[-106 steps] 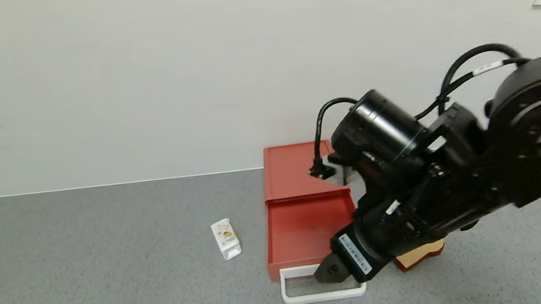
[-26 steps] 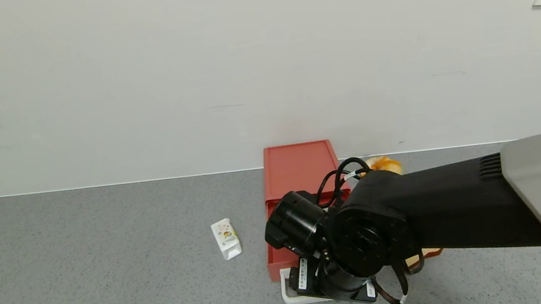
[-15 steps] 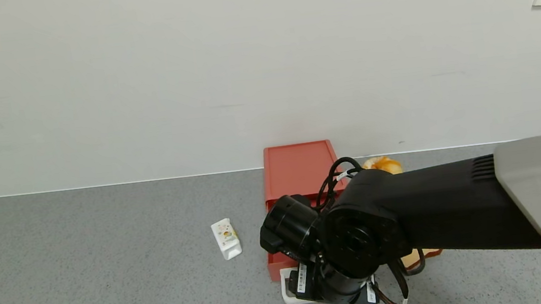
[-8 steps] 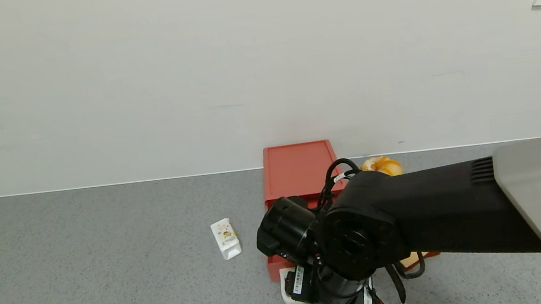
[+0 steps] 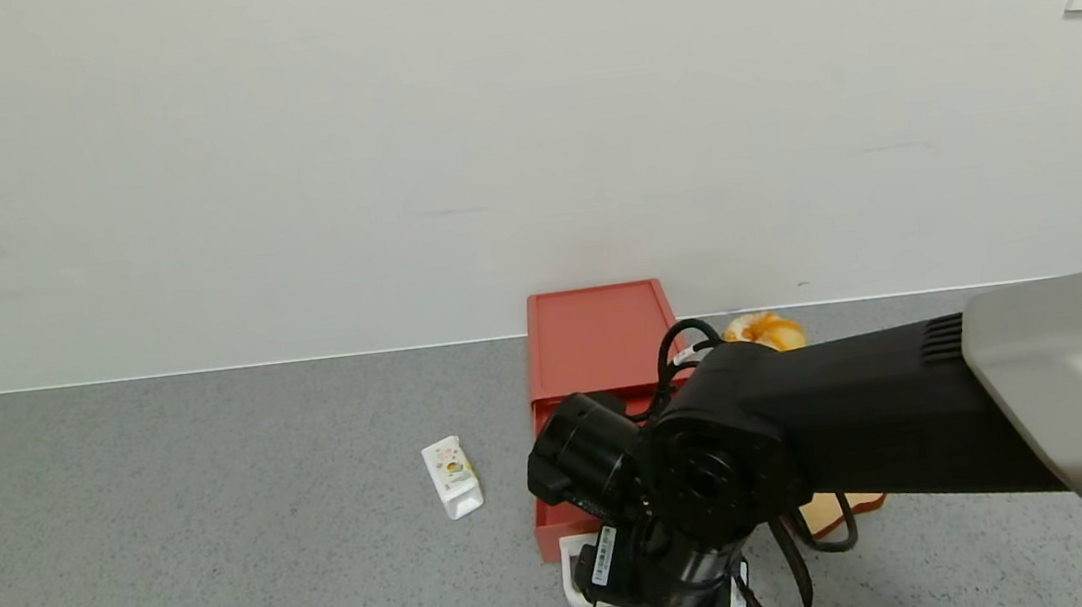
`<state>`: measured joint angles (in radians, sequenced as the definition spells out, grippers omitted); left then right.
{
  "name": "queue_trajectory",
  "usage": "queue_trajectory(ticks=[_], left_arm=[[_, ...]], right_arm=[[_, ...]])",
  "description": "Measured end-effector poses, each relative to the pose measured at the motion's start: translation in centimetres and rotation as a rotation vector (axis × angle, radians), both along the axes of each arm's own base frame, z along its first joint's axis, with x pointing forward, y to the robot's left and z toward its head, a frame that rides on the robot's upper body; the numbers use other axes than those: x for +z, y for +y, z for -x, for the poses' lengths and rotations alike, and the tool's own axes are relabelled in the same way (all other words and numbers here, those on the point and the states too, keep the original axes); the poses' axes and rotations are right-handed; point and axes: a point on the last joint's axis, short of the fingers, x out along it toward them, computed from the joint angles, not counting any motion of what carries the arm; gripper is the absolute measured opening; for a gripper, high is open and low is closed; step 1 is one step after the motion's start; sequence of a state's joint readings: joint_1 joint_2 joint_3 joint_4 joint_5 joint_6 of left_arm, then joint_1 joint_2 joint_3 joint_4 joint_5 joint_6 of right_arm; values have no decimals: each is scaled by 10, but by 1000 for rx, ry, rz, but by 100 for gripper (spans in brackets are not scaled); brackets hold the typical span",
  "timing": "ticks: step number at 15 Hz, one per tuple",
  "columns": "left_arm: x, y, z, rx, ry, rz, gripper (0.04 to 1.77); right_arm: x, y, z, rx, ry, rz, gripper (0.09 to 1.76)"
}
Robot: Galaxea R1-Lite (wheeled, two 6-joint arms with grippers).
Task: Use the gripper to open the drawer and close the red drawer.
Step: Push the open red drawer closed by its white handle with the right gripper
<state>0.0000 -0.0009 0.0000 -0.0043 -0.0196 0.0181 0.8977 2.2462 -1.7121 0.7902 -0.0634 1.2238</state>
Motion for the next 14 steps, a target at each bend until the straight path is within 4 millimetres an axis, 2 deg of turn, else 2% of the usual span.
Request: queue_trajectory(ticks=[8,14], left_arm=[[0,0,0,0,-1,0,172],[0,0,0,0,0,0,172]], right_arm=[[9,-2,1,-1,-16,-19,171],[3,-3,-4,-11,-4,-11,171]])
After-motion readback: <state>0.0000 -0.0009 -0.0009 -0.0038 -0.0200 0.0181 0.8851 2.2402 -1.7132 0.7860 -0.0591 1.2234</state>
